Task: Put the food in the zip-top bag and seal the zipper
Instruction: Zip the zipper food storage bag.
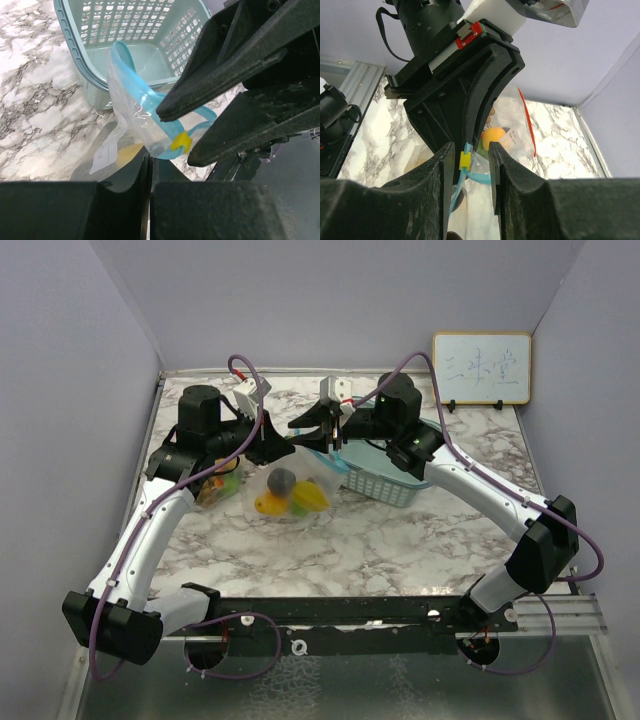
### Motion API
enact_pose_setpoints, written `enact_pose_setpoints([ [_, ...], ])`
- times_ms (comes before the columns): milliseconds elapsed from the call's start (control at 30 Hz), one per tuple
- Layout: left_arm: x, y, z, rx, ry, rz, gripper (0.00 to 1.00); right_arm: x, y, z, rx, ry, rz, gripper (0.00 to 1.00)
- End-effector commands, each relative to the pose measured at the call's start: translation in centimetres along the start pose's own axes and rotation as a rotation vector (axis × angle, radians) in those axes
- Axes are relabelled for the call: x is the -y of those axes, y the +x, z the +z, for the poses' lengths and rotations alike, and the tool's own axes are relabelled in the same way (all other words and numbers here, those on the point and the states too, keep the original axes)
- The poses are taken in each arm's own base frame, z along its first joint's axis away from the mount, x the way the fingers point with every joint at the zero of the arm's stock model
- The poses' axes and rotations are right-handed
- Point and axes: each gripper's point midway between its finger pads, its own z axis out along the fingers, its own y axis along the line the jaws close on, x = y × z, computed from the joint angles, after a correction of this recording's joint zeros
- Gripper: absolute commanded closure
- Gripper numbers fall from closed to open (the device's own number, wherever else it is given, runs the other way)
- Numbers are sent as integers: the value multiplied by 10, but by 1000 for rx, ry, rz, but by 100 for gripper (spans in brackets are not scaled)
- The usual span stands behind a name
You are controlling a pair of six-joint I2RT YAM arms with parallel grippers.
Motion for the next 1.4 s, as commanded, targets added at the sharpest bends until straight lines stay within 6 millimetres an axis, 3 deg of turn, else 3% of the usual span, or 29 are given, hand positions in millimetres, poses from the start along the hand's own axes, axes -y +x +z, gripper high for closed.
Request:
enact_pose_setpoints([
  [0, 17, -10, -10, 34, 50, 55, 100, 11, -4, -2, -10, 44, -37, 66],
  [267, 15, -12, -8, 36, 49, 56, 100, 0, 2, 0, -15, -14, -24, 68],
  [500, 16, -15, -8, 43, 49, 61, 100, -3, 15, -4, -51, -1, -1, 86],
  [600, 16, -17, -8, 43, 52, 63, 100, -2, 20, -6, -70, 14, 9, 84],
  [667, 16, -17, -7, 44, 52, 63, 100, -2, 21, -8, -77, 20, 5, 75],
  [833, 16, -15, -8, 43, 50, 62, 100, -2, 19, -10, -82, 26, -4, 73],
  [967, 16, -15, -8, 44, 51, 62, 100, 1, 21, -10, -88, 42, -5, 83],
  [1067, 16, -14, -8, 42, 50, 59, 100, 5, 17, -9, -84, 55, -5, 95],
  [1233, 13, -10, -8, 42, 42, 79, 100, 11, 17, -10, -101, 87, 6, 98],
  [1267, 13, -10, -9, 48, 42, 103, 97, 11, 17, -10, -104, 86, 8, 98],
  [1300, 14, -10, -11, 61, 43, 135, 86, 10, 16, -10, -102, 81, 9, 98],
  [1367, 16, -11, -14, 91, 58, 202, 76, 6, 11, -9, -89, 52, 12, 98],
])
